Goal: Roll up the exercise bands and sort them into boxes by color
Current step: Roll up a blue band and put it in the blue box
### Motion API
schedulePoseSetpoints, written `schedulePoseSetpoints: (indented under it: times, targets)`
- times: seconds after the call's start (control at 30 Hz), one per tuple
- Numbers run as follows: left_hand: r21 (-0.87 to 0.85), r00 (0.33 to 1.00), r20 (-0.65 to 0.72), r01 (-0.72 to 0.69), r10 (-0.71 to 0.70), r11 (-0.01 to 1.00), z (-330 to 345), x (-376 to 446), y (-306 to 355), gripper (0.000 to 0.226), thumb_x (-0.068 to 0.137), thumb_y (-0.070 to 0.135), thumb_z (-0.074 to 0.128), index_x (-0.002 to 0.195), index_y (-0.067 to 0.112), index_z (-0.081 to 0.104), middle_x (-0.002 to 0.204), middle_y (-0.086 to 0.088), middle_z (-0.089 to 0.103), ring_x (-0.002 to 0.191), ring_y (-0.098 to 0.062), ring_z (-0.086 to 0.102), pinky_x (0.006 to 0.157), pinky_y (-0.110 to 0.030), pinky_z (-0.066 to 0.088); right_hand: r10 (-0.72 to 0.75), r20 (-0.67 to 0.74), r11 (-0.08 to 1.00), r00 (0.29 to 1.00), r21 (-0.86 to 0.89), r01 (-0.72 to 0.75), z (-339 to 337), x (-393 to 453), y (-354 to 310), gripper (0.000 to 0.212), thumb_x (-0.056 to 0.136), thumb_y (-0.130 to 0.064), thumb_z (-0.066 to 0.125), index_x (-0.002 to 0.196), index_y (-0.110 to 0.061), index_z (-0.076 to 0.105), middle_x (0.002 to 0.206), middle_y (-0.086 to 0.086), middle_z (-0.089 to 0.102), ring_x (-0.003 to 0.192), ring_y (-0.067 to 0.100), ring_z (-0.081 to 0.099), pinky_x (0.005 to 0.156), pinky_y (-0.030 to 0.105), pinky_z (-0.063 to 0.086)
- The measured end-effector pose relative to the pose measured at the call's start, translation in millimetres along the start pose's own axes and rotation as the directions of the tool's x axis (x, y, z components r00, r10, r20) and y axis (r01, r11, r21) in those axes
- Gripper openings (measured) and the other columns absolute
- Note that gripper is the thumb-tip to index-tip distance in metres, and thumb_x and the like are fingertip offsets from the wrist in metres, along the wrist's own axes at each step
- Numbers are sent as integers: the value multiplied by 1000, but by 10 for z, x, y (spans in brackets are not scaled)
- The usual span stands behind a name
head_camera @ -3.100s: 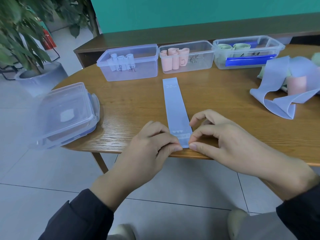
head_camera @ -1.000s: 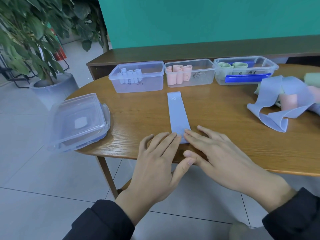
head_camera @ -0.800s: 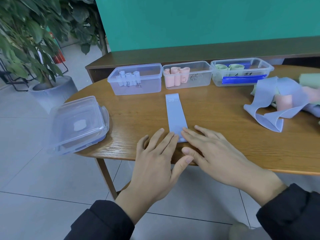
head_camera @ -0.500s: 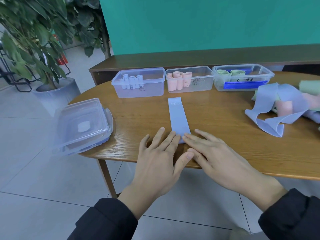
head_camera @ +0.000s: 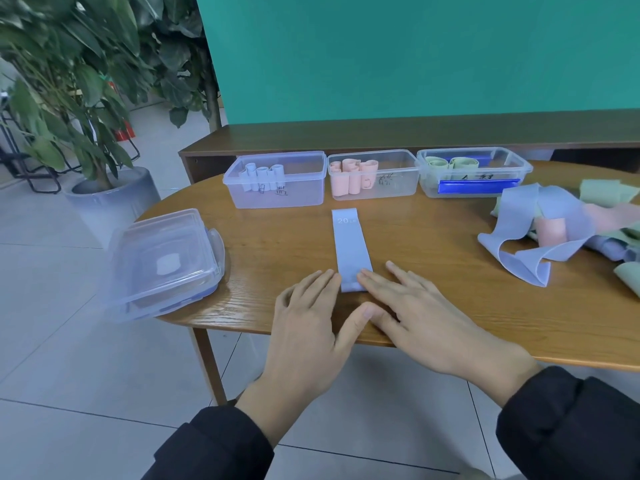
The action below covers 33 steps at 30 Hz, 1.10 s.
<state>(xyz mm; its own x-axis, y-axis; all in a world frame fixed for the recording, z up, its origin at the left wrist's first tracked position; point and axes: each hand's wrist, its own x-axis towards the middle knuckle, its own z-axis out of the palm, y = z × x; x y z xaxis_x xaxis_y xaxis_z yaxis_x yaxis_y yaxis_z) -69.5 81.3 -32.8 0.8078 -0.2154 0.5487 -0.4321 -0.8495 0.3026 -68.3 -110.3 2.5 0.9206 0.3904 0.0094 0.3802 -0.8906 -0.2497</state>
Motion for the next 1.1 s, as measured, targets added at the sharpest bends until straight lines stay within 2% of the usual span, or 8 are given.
schedulePoseSetpoints:
  times: [0.3,0.47,0.63,0.77,0.87,0.93,1.03,1.1]
  targets:
    - [146,986,160,-75,52,986,45,84,-24,78,101,71,11,143,22,56,147,10,56,144,-17,41,108,-45,39,6,-10,1000,1000,-23,-6,20,185,75,64,105,-57,19,162,-30,8,168,-16,8,156,14,-8,127,40,2]
    - [198,967,254,-80,27,977,-27,243,21,94,92,76,-8,151,27,46,155,12,46,151,-14,27,115,-43,29,-6,-40,1000,999,9,6,13,245,109,62,106,-53,22,162,-30,9,167,-16,9,155,10,-7,127,37,3]
    - [181,944,329,-45,-18,983,-36,336,4,91,89,77,-8,156,30,34,161,15,35,153,-12,18,117,-44,23,-37,-168,986,985,153,63,11,186,139,52,107,-42,32,159,-32,26,163,-20,24,153,-1,0,126,32,15]
    - [158,946,322,-5,-47,987,27,398,-19,96,84,80,-15,149,34,40,158,17,40,152,-13,21,116,-47,23,-38,-172,989,984,134,61,24,195,137,50,107,-43,33,156,-32,32,161,-18,30,153,3,10,125,36,20]
    - [110,931,356,43,-80,993,52,469,-7,88,89,77,-7,150,33,39,158,17,39,152,-13,20,117,-47,19,-26,-140,994,990,98,39,16,256,136,55,105,-52,31,157,-35,27,163,-18,26,154,7,10,126,37,16]
    - [78,929,355,82,-104,994,69,518,-8,71,100,66,8,154,30,38,160,13,37,152,-13,21,119,-46,17,-19,-118,996,993,81,28,6,297,149,57,105,-54,30,158,-36,25,164,-19,23,154,8,9,126,36,13]
    - [-27,968,221,124,-115,992,103,515,-79,46,107,39,35,149,25,50,154,6,48,147,-14,36,118,-44,31,-11,-109,998,994,60,18,-6,348,184,58,105,-52,33,159,-32,24,165,-17,22,155,9,8,126,36,11]
    - [-63,986,157,74,-63,995,98,483,-107,45,100,27,39,141,24,59,146,6,57,142,-13,43,112,-43,42,-15,-103,999,995,46,20,-12,368,202,58,105,-51,35,159,-32,23,165,-17,21,155,10,8,126,36,10]
